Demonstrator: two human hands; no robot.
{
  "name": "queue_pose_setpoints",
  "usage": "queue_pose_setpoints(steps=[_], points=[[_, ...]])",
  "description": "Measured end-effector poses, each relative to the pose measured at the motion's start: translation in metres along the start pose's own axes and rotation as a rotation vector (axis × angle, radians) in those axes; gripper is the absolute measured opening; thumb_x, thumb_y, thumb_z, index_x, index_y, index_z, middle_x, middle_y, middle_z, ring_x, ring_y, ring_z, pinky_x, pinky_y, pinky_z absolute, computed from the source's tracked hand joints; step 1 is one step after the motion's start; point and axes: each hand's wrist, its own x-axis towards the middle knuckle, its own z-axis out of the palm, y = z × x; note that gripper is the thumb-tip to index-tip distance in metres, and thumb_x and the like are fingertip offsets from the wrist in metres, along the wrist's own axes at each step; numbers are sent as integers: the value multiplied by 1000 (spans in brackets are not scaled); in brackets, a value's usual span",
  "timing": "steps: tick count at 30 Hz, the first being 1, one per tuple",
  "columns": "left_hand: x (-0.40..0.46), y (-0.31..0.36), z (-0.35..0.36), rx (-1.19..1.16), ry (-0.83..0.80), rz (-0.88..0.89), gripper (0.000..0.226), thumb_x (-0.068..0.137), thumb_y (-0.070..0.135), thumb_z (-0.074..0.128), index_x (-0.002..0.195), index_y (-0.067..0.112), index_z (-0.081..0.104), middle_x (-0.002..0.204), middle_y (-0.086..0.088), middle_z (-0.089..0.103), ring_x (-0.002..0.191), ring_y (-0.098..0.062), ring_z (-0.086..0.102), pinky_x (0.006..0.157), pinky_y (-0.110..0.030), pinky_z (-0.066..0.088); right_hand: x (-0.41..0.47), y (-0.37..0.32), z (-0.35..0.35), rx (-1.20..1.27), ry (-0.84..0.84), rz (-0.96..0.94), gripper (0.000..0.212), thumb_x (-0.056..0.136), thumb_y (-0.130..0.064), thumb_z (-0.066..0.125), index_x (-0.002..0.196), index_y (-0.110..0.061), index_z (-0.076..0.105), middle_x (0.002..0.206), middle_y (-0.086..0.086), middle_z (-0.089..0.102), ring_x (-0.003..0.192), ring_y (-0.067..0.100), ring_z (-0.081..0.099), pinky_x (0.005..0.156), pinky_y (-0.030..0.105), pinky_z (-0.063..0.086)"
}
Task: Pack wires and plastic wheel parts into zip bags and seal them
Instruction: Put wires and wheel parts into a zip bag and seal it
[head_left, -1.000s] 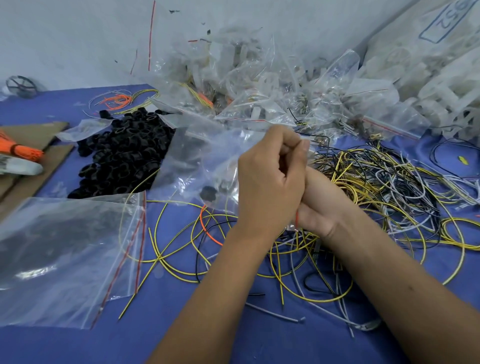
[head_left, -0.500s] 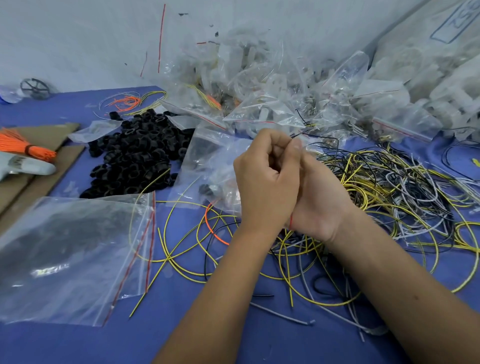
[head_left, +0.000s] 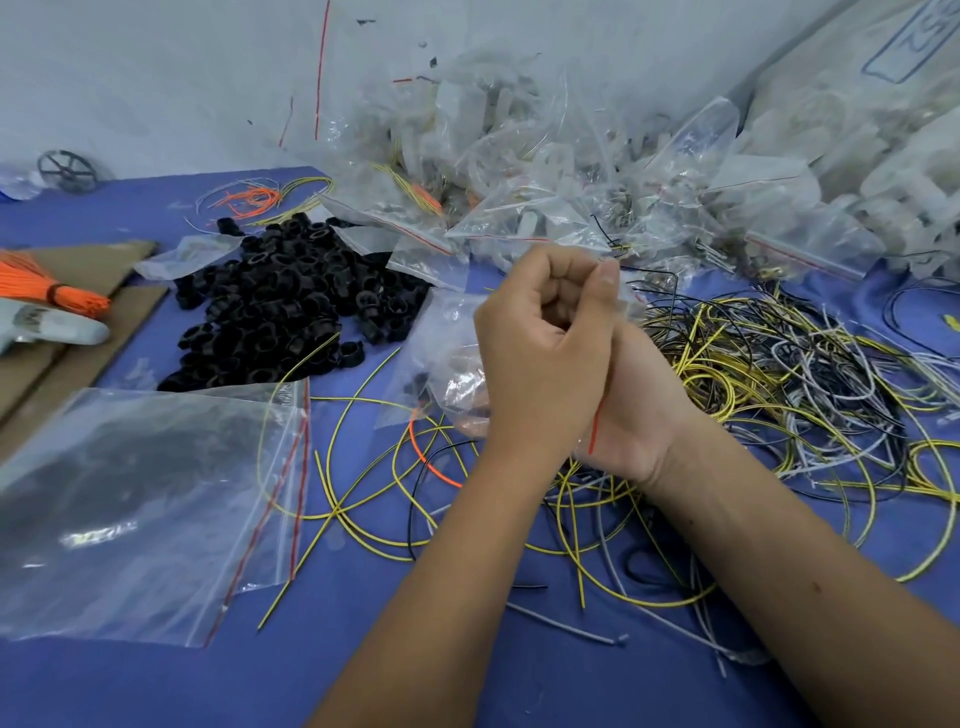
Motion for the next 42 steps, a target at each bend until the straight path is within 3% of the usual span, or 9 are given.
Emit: queue_pose_setpoints(steps=[11, 14, 17, 21, 23, 27, 32, 36, 42], points=[[5, -14, 1, 154, 34, -52, 16, 87, 23, 70, 73, 20, 64, 63, 6, 65, 58, -8, 59, 61, -26, 49, -1, 5, 3, -45, 48, 136, 36, 101, -47, 47, 86, -24, 71, 86, -2, 67, 84, 15, 65, 90, 35, 42], [13, -11, -4, -40, -104, -230, 20, 88, 27, 70, 71, 18, 63, 57, 4, 58, 46, -10, 49, 46, -23, 40, -1, 3, 8, -29, 130, 154, 36, 98, -50, 54, 70, -30, 42, 74, -1, 52, 77, 15, 54, 88, 38, 45], [23, -5, -18, -260, -202, -325, 20, 91, 26, 67, 77, 12, 63, 60, -1, 57, 44, -9, 47, 40, -18, 35, -3, 1, 8, 96, 93, 157, 58, 96, -67, 49, 57, -24, 40, 58, -6, 46, 64, 12, 51, 78, 35, 47], [20, -2, -23, -179, -149, -241, 19, 96, 19, 65, 78, 14, 62, 62, 1, 56, 47, -9, 46, 40, -19, 34, -9, 4, 9, 36, -2, 196, 47, 82, -83, 47, 90, -38, 40, 98, 4, 48, 107, 29, 51, 92, 51, 41], [19, -3, -20, -103, -111, -163, 20, 96, 20, 65, 76, 16, 62, 62, 3, 56, 51, -10, 48, 45, -21, 36, -7, 5, 11, -15, 23, 190, 50, 84, -80, 50, 107, -40, 33, 110, 7, 44, 119, 29, 41, 97, 52, 37], [15, -18, -16, 151, 27, -96, 25, 92, 27, 63, 69, 18, 60, 60, 10, 56, 60, -10, 51, 62, -29, 44, 3, 3, 5, -203, 131, 139, 45, 101, -61, 42, 114, -26, 67, 113, 6, 65, 105, 26, 62, 102, 48, 43], [8, -42, -16, 272, 51, -358, 23, 92, 27, 58, 75, 11, 61, 74, -11, 69, 76, -36, 66, 76, -57, 56, 2, -11, -3, -343, 261, 61, 58, 103, -61, 34, 121, -14, 64, 101, 18, 60, 65, 22, 66, 55, 36, 59], [13, -53, -23, 442, 63, -370, 21, 92, 25, 57, 76, 12, 62, 73, -7, 68, 77, -34, 66, 78, -52, 54, -2, -15, -3, -586, 251, 17, 56, 95, -66, 50, 117, -15, 59, 94, 14, 68, 59, 30, 68, 55, 43, 59], [20, -56, -41, 758, 69, -286, 17, 95, 21, 56, 85, 12, 65, 78, -1, 67, 82, -29, 61, 72, -38, 43, -7, -33, -20, -980, 420, -450, 11, 98, -19, 65, 96, -11, 73, 79, 11, 76, 57, 28, 72, 51, 31, 57]])
